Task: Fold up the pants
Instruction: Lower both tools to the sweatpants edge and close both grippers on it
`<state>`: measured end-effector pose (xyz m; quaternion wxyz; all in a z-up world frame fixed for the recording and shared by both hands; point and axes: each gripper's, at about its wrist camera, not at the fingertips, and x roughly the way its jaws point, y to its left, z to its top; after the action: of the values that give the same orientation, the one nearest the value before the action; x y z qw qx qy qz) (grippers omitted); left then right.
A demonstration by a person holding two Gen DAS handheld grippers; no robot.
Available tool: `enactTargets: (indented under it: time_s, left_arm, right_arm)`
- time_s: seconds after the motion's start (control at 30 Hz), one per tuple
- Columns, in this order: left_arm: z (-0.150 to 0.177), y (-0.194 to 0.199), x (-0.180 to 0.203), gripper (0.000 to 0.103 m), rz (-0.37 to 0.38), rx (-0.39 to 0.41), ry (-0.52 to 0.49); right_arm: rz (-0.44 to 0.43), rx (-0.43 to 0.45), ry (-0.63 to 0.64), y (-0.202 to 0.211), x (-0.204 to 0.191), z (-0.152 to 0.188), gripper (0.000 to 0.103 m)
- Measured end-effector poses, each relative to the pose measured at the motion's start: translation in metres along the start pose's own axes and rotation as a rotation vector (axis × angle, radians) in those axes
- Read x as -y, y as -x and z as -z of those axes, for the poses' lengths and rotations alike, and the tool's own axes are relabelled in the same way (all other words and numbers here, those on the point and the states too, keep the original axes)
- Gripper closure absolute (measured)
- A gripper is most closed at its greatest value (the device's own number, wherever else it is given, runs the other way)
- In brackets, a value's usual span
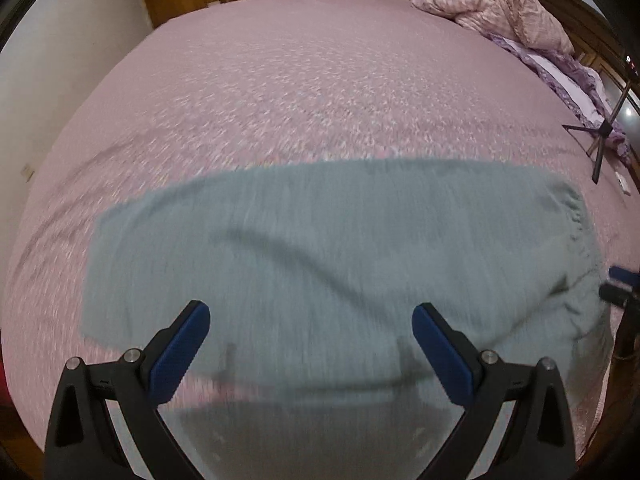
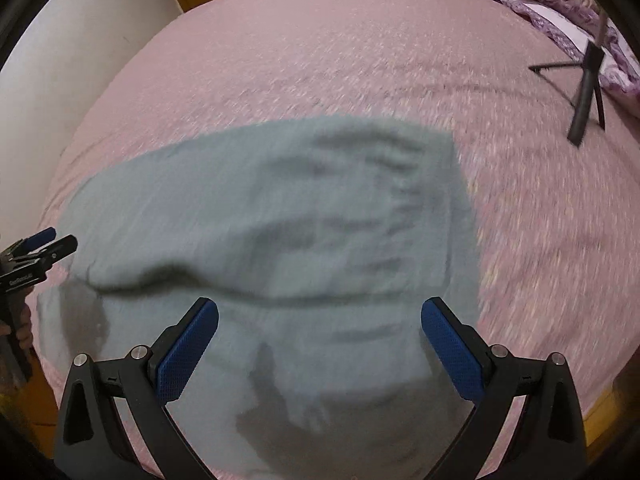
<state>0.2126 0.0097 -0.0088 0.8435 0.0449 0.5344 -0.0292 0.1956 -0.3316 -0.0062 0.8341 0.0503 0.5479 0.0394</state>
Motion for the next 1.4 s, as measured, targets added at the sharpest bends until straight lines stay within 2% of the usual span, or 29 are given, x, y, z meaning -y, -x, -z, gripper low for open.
enactTargets:
  time_s: [0.17, 0.27, 0.43, 0.53, 0.63, 0.7, 0.8, 0.87, 1.03, 1.17, 1.2, 1.27, 1.33, 1.37, 1.4]
  left_arm:
    - [-0.043, -0.025, -0.007, 0.0, 0.029, -0.047, -0.075]
    - [-0.063, -0.045, -0.013, 0.0, 0.054, -0.063, -0.109]
    - [-0.084, -0.068, -0.017, 0.0, 0.032, -0.08, -0.17]
    - [-0.085, -0.089, -0.013, 0.0, -0.034, -0.115, -0.253]
    - [-0.087, -0.097, -0.027, 0.0, 0.08, -0.096, -0.217]
    - [-0.088, -0.099, -0.035, 0.0, 0.122, -0.086, -0.21]
    - [-0.089, -0.099, -0.034, 0.0, 0.125, -0.077, -0.257]
    - [-0.094, -0.101, -0.03, 0.0, 0.136, -0.103, -0.276]
    - [-0.112, -0.105, -0.015, 0.0, 0.126, -0.14, -0.314]
    - [-0.12, -0.104, -0.002, 0.002, 0.114, -0.123, -0.31]
    - [-0.122, -0.103, 0.0, 0.006, 0.117, -0.127, -0.301]
    - [-0.103, -0.092, 0.002, 0.017, 0.124, -0.133, -0.301]
    - [-0.098, -0.082, 0.015, 0.04, 0.119, -0.13, -0.331]
    - [-0.093, -0.077, 0.02, 0.047, 0.122, -0.128, -0.344]
    - [-0.091, -0.074, 0.027, 0.059, 0.123, -0.125, -0.355]
  right_arm:
    - [0.012, -0.049, 0.07, -0.014, 0.012, -0.049, 0.0]
    - [0.011, -0.112, 0.096, -0.032, 0.017, -0.076, 0.0]
    - [0.033, -0.144, 0.153, -0.052, 0.015, -0.108, 0.0]
    - [0.064, -0.151, 0.176, -0.065, 0.014, -0.118, 0.0]
    - [0.077, -0.176, 0.189, -0.084, 0.016, -0.119, 0.0]
    - [0.124, -0.177, 0.233, -0.097, 0.016, -0.117, 0.0]
    - [0.084, -0.148, 0.215, -0.102, 0.021, -0.113, 0.0]
    - [0.075, -0.155, 0.233, -0.105, 0.023, -0.113, 0.0]
    - [0.081, -0.197, 0.246, -0.111, 0.035, -0.133, 0.0]
    - [0.08, -0.202, 0.261, -0.125, 0.033, -0.145, 0.0]
    - [0.085, -0.194, 0.257, -0.121, 0.029, -0.141, 0.0]
    - [0.094, -0.179, 0.254, -0.117, 0.025, -0.136, 0.001]
    - [0.09, -0.164, 0.257, -0.111, 0.022, -0.13, 0.007]
    - [0.086, -0.159, 0.262, -0.108, 0.018, -0.127, 0.013]
    - [0.079, -0.151, 0.277, -0.102, 0.011, -0.123, 0.023]
